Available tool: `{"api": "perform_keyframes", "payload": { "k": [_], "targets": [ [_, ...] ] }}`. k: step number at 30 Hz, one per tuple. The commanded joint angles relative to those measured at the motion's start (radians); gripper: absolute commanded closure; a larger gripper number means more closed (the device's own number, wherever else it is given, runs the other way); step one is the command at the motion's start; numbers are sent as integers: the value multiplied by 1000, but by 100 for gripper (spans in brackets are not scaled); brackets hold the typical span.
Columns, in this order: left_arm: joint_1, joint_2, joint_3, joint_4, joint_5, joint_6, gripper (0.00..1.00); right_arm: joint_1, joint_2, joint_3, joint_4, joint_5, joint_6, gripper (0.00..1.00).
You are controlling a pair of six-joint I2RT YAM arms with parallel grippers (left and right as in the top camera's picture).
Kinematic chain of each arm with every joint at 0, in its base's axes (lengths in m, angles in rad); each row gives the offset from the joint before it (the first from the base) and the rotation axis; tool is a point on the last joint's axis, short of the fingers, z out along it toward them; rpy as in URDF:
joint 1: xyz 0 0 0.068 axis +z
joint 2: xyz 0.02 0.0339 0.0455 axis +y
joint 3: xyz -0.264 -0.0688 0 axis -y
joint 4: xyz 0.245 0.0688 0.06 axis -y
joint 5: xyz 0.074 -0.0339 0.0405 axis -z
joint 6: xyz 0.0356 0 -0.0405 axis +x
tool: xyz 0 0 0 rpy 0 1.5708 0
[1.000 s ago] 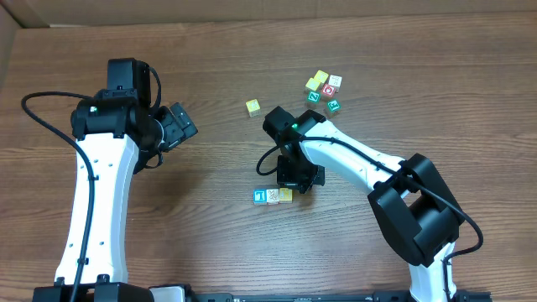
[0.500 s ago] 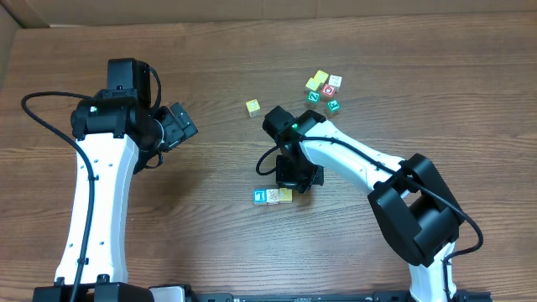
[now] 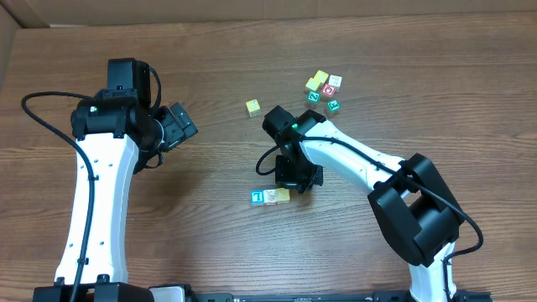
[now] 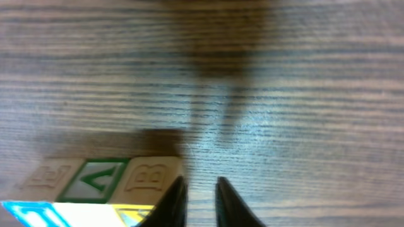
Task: Flip 3 blocks
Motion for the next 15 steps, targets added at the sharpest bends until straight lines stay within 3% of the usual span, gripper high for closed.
{"api": "perform_keyframes", "payload": {
  "k": [1,3,5,15],
  "targets": [
    [2,7,6,2,-2,4,0,5,-27,-6,-1,-5,-2,60],
    [2,7,6,2,-2,4,0,5,-27,-6,-7,-5,-3,46],
    [2,7,6,2,-2,4,0,5,-27,-6,-6,-5,-18,38],
    [2,7,6,2,-2,4,0,5,-27,-6,12,-4,-32,25]
  ]
}}
